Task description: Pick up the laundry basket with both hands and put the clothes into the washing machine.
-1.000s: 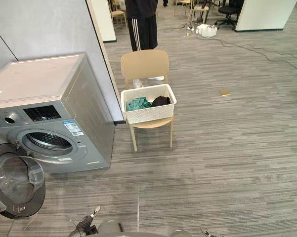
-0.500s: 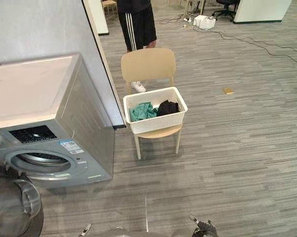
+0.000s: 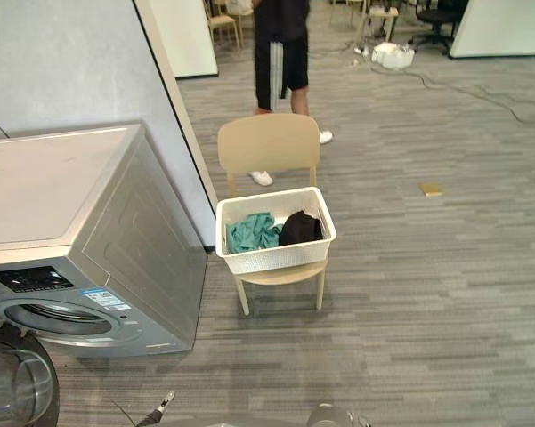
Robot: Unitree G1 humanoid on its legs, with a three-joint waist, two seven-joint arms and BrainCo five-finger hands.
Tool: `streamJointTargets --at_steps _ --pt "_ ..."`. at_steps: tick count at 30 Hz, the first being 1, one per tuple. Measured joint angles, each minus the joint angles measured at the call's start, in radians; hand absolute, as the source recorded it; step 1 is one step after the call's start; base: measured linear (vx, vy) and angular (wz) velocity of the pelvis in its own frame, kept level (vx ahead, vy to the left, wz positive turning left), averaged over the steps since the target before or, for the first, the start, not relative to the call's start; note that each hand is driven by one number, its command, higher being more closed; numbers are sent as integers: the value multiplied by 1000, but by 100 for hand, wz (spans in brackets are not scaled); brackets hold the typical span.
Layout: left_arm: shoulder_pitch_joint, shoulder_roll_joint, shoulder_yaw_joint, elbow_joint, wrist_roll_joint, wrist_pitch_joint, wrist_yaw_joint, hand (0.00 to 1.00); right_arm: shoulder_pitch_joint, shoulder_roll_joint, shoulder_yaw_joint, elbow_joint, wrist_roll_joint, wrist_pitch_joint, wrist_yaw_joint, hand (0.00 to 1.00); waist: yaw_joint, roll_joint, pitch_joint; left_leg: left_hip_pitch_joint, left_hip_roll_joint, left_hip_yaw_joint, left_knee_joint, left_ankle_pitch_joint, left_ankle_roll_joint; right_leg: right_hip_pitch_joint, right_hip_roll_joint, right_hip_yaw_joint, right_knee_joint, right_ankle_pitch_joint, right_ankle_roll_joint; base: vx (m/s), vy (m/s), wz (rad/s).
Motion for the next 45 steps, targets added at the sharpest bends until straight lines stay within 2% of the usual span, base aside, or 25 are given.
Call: streamJointTargets --at_steps 5,6,11,15,19,23,25,26,27,28,29,30,31,32,33,34,36,39,40,41,42,45 --pt "2 13 10 2 -1 2 -19 0 -10 -11 -74 32 15 -1 7 0 1 -17 -10 -2 -11 1 -11 4 -1 49 27 14 -151 94 9 -17 13 -11" --pt "-9 34 -28 27 -1 4 -15 0 -68 -6 -142 85 82 -2 -20 0 -27 7 4 -32 3 -33 -76 -88 -5 55 78 67 -381 282 1 -24 28 -7" --pt "-10 34 -28 28 0 4 -15 0 -67 -6 -148 86 82 -2 -20 0 -28 8 4 -32 4 -33 -77 -88 -5 55 78 65 -381 282 1 0 0 0" --pt "-14 36 -27 31 47 13 -18 0 -52 2 -231 97 113 5 -11 0 -32 5 -4 -27 11 -24 -99 -91 -11 56 80 55 -381 283 8 12 5 4" --pt "-15 50 -29 45 94 25 -22 0 -28 3 -251 113 131 23 2 0 -54 1 -17 -27 19 -24 -113 -87 -5 55 84 36 -380 275 10 35 2 6" --pt "-50 99 -29 67 128 34 -39 0 -30 1 -270 117 134 42 32 0 -59 5 -37 -67 31 -22 -127 -79 -18 -23 88 30 -301 232 0 50 -10 2" --pt "-57 130 -10 66 108 35 -37 0 -35 -4 -259 117 134 42 34 0 -62 9 -32 -76 53 -22 -126 -76 -37 -81 99 19 -187 154 -15 81 -67 9" --pt "-56 146 32 64 95 35 -35 0 -36 -8 -230 117 134 42 33 0 -64 0 -25 -93 71 -16 -64 -96 -70 -110 94 2 -95 91 -24 112 -141 20" --pt "-56 161 82 65 82 34 -34 0 -34 -7 -201 122 140 42 34 0 -64 -39 -14 -157 78 7 95 -102 -79 -113 72 2 -38 43 -28 116 -162 23" --pt "-53 163 114 61 81 34 -34 0 -34 -11 -201 128 145 41 36 0 -63 -54 -14 -201 92 24 197 -98 -84 -107 66 -1 -27 29 -29 105 -145 28" --pt "-44 150 185 40 79 35 -34 0 -33 -30 -193 126 153 36 44 0 -54 -54 -5 -278 132 29 410 -72 -61 -88 69 -9 -18 10 -36 80 -158 12" --pt "-36 133 214 30 79 35 -34 0 -31 -43 -175 120 154 35 50 0 -50 -51 6 -310 148 20 500 -44 -26 -75 72 -6 -11 -5 -41 114 -177 -6" --pt "-6 93 245 28 75 39 -34 0 -33 -67 -125 92 151 32 55 0 -34 -58 30 -388 160 -31 679 69 -13 -36 70 10 -2 -36 -52 120 -154 -22" --pt "3 75 249 33 71 44 -35 0 -35 -69 -107 80 150 30 55 0 -31 -58 33 -415 158 -43 734 76 -12 -24 66 17 -1 -46 -54 233 -119 -24" --pt "24 44 249 35 62 50 -35 0 -37 -76 -80 51 150 26 54 0 -28 -43 39 -473 156 -42 782 31 -2 -8 55 25 -4 -56 -54 224 -64 -11" --pt "29 34 249 35 58 50 -35 0 -39 -79 -78 44 149 21 54 0 -27 -39 42 -498 153 -29 773 5 -9 -4 49 24 -9 -60 -52 290 -43 3" --pt "52 20 249 35 43 49 -34 0 -58 -68 -89 46 147 19 53 0 -20 -37 51 -534 138 5 590 -18 -12 42 32 20 -47 -63 -36 235 10 6" --pt "67 8 246 40 43 49 -34 0 -62 -42 -92 40 148 16 52 0 -15 -24 46 -491 121 26 160 4 -29 98 21 2 -80 -90 22 322 122 5" --pt "66 7 246 45 43 50 -34 0 -65 -41 -87 41 147 17 52 0 -13 -19 44 -490 119 21 141 4 -27 105 21 6 -83 -98 33 404 272 -12" --pt "63 7 245 56 43 50 -34 0 -69 -43 -77 42 147 17 52 0 -12 -22 42 -489 95 3 145 36 14 122 3 9 -84 -114 61 441 326 -22" --pt "58 8 234 62 44 49 -34 0 -72 -46 -68 51 147 15 50 0 -7 -35 28 -482 61 7 174 52 36 136 -39 19 -84 -127 89 448 327 -25" --pt "46 55 142 74 45 47 -31 0 -69 -38 -47 69 147 14 52 0 -3 -75 -3 -468 -11 52 221 -10 71 139 -127 34 -29 -107 118 506 283 -13"
